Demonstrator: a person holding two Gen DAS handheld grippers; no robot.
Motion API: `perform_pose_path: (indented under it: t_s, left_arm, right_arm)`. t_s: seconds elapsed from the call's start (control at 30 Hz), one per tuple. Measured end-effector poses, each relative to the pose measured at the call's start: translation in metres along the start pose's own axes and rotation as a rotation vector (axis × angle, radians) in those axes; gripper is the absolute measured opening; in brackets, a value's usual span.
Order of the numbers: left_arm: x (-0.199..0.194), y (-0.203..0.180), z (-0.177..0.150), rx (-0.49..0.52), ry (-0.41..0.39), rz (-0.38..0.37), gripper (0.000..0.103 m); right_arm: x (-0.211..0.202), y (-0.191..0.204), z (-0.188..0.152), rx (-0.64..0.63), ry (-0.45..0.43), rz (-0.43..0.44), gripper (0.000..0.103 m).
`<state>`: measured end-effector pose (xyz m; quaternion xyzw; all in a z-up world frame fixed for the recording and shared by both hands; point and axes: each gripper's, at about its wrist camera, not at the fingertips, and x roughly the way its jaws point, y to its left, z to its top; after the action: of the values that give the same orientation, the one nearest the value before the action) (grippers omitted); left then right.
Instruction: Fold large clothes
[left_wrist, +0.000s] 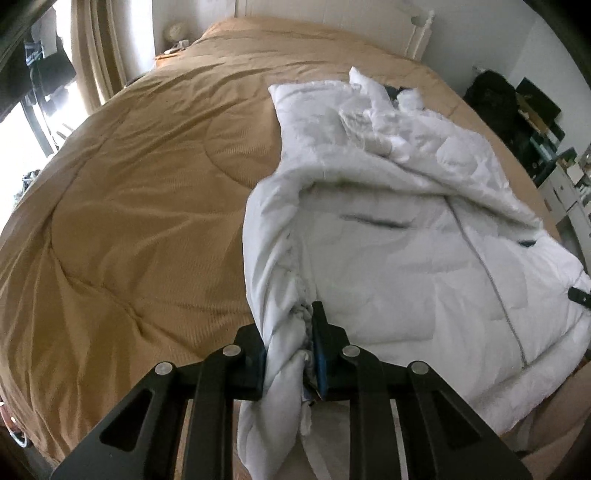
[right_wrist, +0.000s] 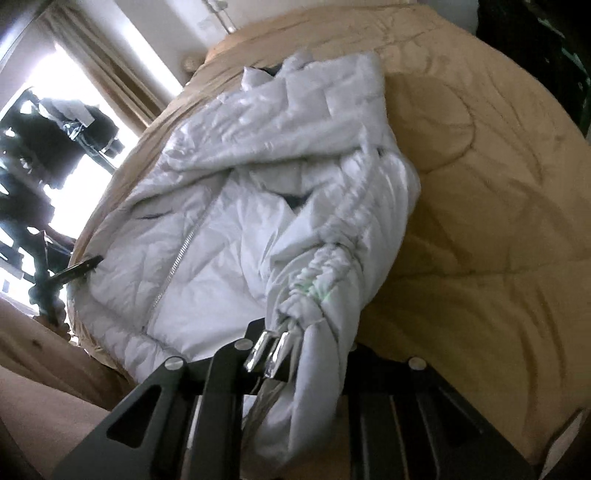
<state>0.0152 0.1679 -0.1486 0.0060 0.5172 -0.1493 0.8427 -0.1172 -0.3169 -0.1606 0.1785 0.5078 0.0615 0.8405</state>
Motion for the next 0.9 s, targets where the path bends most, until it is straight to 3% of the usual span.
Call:
perform_pose_path:
  t_s: [0.13,0.27,0.53,0.67,0.77,0.9]
  left_arm:
    - [0.003,-0.001,0.053,-0.033,-0.039,-0.029,0.020]
    - [0.005,-0.009,0.109,-0.002,-0.069,-0.009,0.020]
    - [0.026,-0.012,0.244,-0.001,-0.074,-0.052,0.023]
    - [0.066,-0.018,0.309,-0.005,-0.046,-0.018,0.023]
    - [0.114,-0.020,0.351,-0.032,-0.014,0.025,0.024]
    - [0.191,-0.012,0.373,-0.136,0.066,0.067,0.024]
  right_arm:
    - [-0.002,0.006,0.065,-0.025,-0.058,0.024,0.015]
    - [0.001,0.015,0.130,-0.042,-0.103,0.016,0.015]
    - [0.016,-0.020,0.250,0.057,-0.133,0.065,0.015]
    - [0.031,-0.043,0.307,0.163,-0.141,0.077,0.015]
    - [0.065,-0.056,0.350,0.218,-0.144,0.046,0.016]
    - [0.126,-0.073,0.382,0.285,-0.139,-0.015,0.016]
